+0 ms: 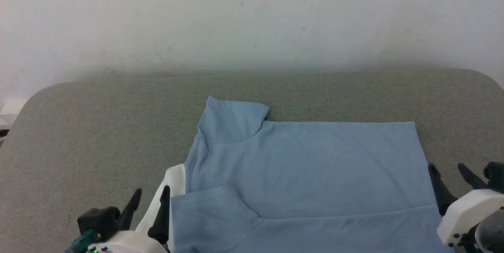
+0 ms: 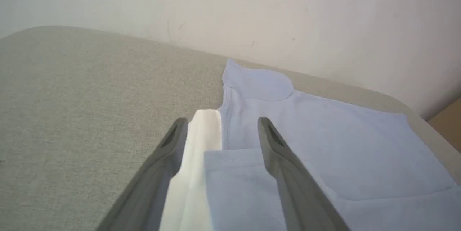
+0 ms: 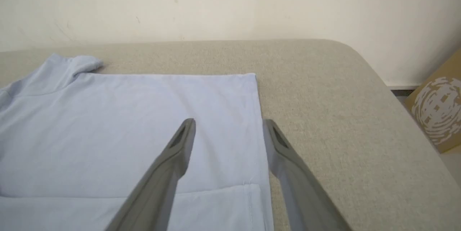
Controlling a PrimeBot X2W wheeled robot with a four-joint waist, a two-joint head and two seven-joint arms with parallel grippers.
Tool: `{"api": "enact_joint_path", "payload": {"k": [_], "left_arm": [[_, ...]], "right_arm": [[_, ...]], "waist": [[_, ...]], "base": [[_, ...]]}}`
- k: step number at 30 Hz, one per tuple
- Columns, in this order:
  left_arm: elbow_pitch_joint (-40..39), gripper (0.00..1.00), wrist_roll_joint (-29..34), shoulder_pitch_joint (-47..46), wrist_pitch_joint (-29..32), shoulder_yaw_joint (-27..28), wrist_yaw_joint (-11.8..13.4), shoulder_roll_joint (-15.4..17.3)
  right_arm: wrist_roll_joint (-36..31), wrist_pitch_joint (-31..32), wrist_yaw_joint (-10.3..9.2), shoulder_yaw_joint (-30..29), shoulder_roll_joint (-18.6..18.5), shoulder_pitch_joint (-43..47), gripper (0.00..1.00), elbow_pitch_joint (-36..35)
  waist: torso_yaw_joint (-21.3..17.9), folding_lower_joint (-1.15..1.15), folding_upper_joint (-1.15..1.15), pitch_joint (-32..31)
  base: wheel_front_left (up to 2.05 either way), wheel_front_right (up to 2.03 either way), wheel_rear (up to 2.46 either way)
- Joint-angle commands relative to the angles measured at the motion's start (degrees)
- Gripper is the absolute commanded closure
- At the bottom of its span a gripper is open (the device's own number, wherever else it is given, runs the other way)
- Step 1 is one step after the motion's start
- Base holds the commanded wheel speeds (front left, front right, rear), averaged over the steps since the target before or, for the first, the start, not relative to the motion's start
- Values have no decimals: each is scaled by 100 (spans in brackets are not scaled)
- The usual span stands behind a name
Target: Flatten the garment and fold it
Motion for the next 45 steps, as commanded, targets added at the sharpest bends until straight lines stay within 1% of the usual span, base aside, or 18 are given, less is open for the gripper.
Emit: {"api": "enact_joint_path", "payload": {"k": [1, 5, 8, 10, 12, 15, 18, 20, 23, 27, 31, 34, 38, 40, 42, 45], "left_arm": [[-21, 0, 141, -139, -160, 102, -10, 23], [-123, 0, 475, -272, -375, 443, -41, -99], [-288, 0, 829, -344, -398, 794, -153, -274], [-392, 0, 1070, -347, -400, 1030, -299, -422], [-342, 0, 1327, -369, -401, 1089, -507, -456], [-126, 0, 1596, -550, -401, 1047, -782, -408], [149, 0, 1746, -917, -242, 893, -1012, -243], [348, 0, 1818, -1239, 246, 726, -1181, -53], [560, 0, 1846, -1915, 917, 616, -1431, 188], [892, 0, 1884, -2957, 2014, 400, -1892, 545], [1392, 0, 1676, -4029, 3145, 262, -2169, 764], [1787, 0, 1413, -4745, 3993, 170, -2262, 913], [2371, 0, 988, -5418, 5262, 166, -2288, 1075], [2553, 0, 777, -5658, 5728, 226, -2281, 1096], [2710, 0, 609, -5815, 6136, 281, -2195, 1089], [2820, 0, 475, -5946, 6578, 299, -2119, 1129]], "right_arm": [[28, -275, -5, 120, -48, -123, 0, -129], [-10, -1066, -5, 410, -91, -165, 0, -334], [-37, -1602, -5, 534, -5, -160, 0, -379], [-15, -1881, -5, 636, 69, -177, 0, -391], [5, -2124, -5, 687, 153, -213, 0, -370], [-36, -2307, -5, 833, 175, -271, 0, -262], [-66, -2455, -5, 848, 221, -384, 0, -196], [-98, -2512, -5, 850, 257, -447, 0, -199], [-205, -2568, -5, 894, 273, -538, 0, -240], [-285, -2647, -5, 936, 321, -710, 0, -313], [-290, -2751, -5, 1044, 422, -901, 0, -344], [-279, -2882, -5, 1142, 486, -1037, 0, -329], [-245, -3104, -5, 1226, 564, -1166, 0, -259], [-241, -3161, -5, 1256, 588, -1195, 0, -207], [-239, -3205, -5, 1255, 604, -1215, 0, -144], [-231, -3263, -5, 1263, 621, -1251, 0, -53]], "waist": [[-81, 0, 0, 43], [-190, 0, 0, 135], [-273, 0, 0, 222], [-339, 0, 0, 313], [-405, 0, 0, 405], [-515, 0, 0, 573], [-634, 0, 0, 771], [-735, 0, 0, 949], [-916, 0, 0, 1253], [-1197, 0, 0, 1717], [-1478, 0, 0, 2099], [-1679, 0, 0, 2350], [-1904, 0, 0, 2582], [-1987, 0, 0, 2685], [-2045, 0, 0, 2770], [-2107, 0, 0, 2874]], "base": [[0, 0, 0], [0, 0, 0], [0, 0, 0], [0, 0, 0], [0, 0, 0], [0, 0, 0], [0, 0, 0], [0, 0, 0], [0, 0, 0], [0, 0, 0], [0, 0, 0], [0, 0, 0], [0, 0, 0], [0, 0, 0], [0, 0, 0], [0, 0, 0]]}}
